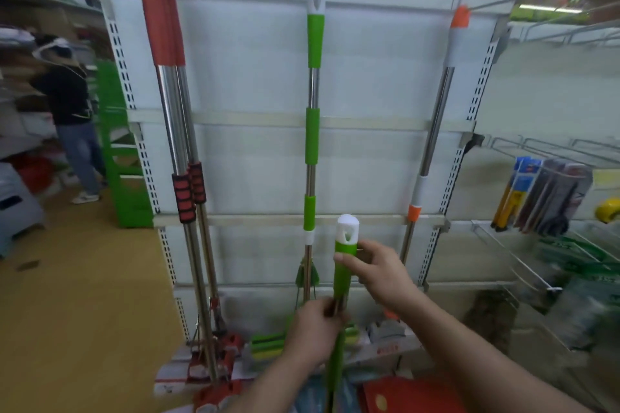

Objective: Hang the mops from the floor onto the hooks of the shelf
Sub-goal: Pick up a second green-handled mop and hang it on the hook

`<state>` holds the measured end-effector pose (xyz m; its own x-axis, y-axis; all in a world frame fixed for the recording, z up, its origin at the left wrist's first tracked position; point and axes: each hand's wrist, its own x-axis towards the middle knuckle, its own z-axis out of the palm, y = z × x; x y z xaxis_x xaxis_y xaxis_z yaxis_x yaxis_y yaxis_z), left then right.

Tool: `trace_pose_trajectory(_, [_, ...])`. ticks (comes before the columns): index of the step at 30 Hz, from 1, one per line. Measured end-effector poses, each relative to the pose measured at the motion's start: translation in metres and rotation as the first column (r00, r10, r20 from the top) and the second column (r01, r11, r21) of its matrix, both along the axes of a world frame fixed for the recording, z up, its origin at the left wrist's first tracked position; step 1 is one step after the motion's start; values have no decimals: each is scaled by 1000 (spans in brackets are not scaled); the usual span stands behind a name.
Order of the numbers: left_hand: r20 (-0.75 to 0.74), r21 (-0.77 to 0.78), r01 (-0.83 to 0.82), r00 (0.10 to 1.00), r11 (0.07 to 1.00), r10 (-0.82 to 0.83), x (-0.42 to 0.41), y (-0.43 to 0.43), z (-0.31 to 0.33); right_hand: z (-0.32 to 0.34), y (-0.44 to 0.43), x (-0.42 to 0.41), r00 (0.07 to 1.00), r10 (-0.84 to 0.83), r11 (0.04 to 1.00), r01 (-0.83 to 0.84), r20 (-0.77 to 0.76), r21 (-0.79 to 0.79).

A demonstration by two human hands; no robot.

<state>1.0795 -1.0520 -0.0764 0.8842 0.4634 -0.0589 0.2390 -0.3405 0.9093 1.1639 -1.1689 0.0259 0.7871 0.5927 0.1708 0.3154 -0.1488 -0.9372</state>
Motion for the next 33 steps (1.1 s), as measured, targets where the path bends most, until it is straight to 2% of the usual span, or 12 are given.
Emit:
trace_pose_trajectory(14, [79, 142, -78, 995, 987, 67, 19, 32, 80, 72, 31, 21, 1000, -2, 994, 0, 18, 108])
trace_pose_trajectory(18, [106, 213, -105, 991, 971, 84, 29, 28, 105, 90, 30, 38, 998, 41, 986, -48, 43, 160])
trace_pose_trajectory(27, [224, 194, -164, 967, 967, 119, 56, 16, 155, 138, 19, 71, 980, 180, 948, -197, 89, 250])
trace_pose_trajectory(33, [271, 206, -193, 953, 959, 134, 59, 9, 183, 163, 17, 83, 951, 249, 933, -286, 181, 217])
